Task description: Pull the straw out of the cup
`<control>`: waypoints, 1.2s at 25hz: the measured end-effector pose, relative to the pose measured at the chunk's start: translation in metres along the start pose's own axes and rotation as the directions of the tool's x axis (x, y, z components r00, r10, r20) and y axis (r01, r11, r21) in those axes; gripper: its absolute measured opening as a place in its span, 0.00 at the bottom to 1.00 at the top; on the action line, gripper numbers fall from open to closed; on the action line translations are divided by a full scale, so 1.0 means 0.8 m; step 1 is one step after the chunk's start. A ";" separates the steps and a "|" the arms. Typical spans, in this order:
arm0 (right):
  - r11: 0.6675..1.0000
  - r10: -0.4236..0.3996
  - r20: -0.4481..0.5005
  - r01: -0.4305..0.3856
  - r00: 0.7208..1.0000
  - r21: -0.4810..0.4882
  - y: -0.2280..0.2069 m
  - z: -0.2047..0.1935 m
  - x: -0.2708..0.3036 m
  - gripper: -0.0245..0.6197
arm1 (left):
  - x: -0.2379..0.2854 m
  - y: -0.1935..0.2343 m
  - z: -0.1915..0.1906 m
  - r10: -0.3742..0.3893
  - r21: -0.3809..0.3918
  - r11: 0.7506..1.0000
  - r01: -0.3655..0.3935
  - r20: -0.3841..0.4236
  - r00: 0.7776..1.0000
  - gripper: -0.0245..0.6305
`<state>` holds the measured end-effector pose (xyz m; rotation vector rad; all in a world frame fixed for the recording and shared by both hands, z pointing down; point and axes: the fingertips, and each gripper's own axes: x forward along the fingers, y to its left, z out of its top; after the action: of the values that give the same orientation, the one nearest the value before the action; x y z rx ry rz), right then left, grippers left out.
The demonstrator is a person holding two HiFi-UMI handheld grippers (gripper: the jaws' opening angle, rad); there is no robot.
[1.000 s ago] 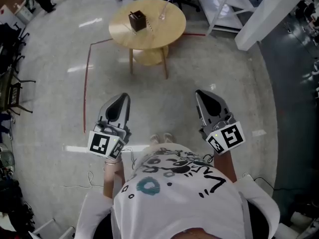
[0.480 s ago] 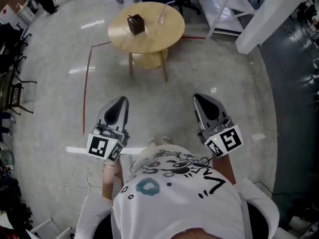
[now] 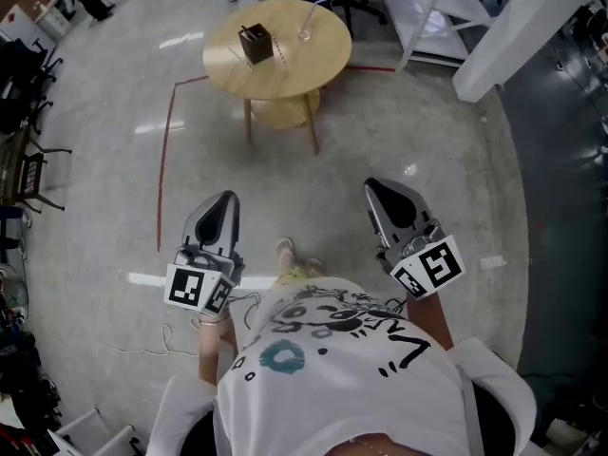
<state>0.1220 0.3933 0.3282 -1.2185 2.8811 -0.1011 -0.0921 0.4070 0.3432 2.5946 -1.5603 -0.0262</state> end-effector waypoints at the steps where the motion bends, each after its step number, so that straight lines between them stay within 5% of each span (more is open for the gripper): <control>1: 1.000 0.001 -0.002 -0.001 1.000 0.002 -0.002 -0.001 0.002 0.08 | 0.002 0.001 -0.001 0.004 -0.004 1.000 -0.004 -0.003 1.000 0.07; 30: 0.997 -0.074 0.031 0.075 0.997 -0.011 -0.125 0.021 0.251 0.08 | 0.214 0.196 0.038 -0.100 0.022 0.995 0.100 0.010 0.995 0.07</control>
<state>0.0540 0.1787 0.3208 -1.3178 2.8147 -0.0650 -0.1520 0.1808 0.3368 2.6915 -1.4403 -0.0323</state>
